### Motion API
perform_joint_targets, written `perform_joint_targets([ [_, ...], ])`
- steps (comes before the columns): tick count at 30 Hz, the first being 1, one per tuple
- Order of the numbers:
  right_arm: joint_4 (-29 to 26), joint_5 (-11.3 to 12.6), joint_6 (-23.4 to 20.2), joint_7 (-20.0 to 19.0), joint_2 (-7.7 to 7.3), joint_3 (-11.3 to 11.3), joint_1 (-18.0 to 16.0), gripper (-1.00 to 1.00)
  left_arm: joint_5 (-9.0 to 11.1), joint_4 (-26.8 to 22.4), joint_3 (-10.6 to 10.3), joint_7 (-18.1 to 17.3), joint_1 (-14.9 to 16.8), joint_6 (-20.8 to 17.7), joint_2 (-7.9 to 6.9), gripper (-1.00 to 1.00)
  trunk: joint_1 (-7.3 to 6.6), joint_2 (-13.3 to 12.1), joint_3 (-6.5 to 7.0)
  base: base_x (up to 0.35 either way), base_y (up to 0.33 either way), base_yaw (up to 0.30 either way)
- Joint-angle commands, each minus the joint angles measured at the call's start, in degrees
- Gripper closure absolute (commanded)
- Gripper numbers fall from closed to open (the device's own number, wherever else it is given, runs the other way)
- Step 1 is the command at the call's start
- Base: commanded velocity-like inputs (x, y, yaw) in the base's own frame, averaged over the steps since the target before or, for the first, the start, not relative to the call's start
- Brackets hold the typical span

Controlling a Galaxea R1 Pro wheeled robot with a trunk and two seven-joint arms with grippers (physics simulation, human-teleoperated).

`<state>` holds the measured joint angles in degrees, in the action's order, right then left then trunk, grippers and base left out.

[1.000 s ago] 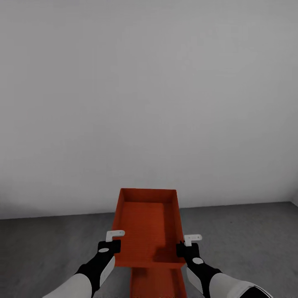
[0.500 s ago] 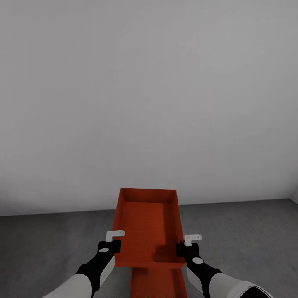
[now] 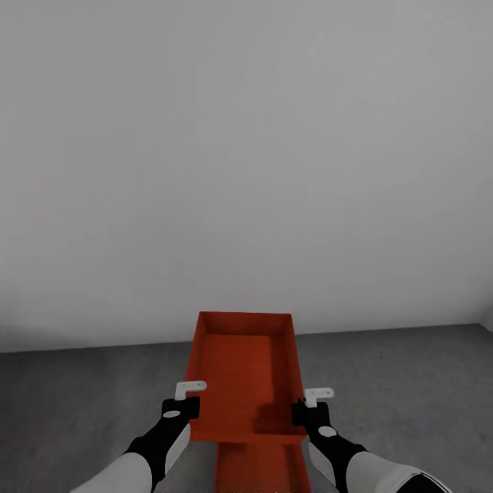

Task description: Move the two storage containers from the living room to the garage. In the garage, place one container on the floor and stack the other container on top of it (either order is fine).

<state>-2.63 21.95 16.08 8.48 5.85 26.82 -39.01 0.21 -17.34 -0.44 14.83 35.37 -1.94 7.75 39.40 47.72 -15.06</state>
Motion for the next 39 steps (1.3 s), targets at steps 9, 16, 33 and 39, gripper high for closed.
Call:
perform_joint_targets([
  [9,0.2,0.9,0.2,0.0,0.00,-0.4,0.0,1.00,-1.1,-2.2,1.1,0.5,0.0,-0.3,-0.26,1.00,0.01,0.1,-0.90,0.000,-0.121,0.000],
  [16,0.2,0.9,0.2,0.0,-0.01,-0.4,0.0,1.00,-1.1,-2.2,1.1,0.5,0.0,-0.3,-0.28,1.00,0.01,0.1,-1.54,0.000,-0.043,0.000],
  [33,0.2,0.9,0.2,0.0,0.00,-0.4,0.0,1.00,-1.1,-2.2,1.1,0.5,0.0,-0.3,-0.28,1.00,0.01,0.1,-3.08,0.000,-0.001,0.000],
  [39,0.2,0.9,0.2,0.0,-0.01,-0.4,0.0,1.00,-1.1,-2.2,1.1,0.5,0.0,-0.3,-0.28,1.00,0.01,0.1,-3.62,0.000,0.000,0.000],
])
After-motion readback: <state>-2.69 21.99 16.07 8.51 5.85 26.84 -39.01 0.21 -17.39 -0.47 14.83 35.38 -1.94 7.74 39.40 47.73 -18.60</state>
